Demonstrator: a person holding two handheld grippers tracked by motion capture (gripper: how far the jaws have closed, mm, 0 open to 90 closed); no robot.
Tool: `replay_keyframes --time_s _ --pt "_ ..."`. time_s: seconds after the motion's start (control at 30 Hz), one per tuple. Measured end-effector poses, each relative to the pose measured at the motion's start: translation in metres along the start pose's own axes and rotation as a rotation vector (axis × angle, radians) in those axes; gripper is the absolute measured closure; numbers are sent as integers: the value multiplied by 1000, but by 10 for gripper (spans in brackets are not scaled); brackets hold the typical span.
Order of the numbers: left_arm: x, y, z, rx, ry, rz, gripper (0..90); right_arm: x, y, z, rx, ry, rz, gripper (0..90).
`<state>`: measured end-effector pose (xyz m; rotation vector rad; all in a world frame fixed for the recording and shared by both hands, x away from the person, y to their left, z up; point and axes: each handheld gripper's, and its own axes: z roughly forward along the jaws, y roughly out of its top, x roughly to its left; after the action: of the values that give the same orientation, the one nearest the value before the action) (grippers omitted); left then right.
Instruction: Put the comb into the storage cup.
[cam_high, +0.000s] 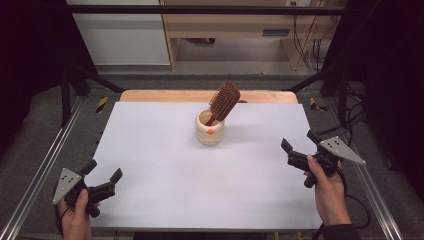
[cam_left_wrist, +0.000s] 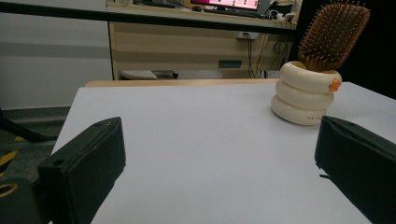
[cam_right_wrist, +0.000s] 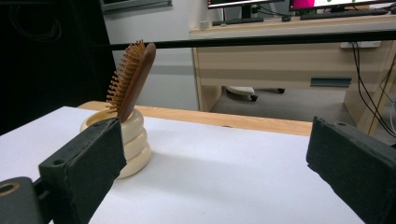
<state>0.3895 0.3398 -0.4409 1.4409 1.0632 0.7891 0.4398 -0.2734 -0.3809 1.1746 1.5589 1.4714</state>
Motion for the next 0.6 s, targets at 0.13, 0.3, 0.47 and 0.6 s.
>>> replay_keyframes --time_s 0.13,0.3,0.47,0.6 --pt "0 0 0 -1 0 -1 19 -2 -7 -1 7 -11 -4 44" --pt "0 0 0 -3 0 0 19 -3 -15 -4 21 -15 0 42" --pt "0 0 0 -4 -2 2 19 -3 -24 -6 32 -9 4 43" --pt "0 0 0 -5 -3 2 19 -3 -32 -7 39 -5 -1 43"
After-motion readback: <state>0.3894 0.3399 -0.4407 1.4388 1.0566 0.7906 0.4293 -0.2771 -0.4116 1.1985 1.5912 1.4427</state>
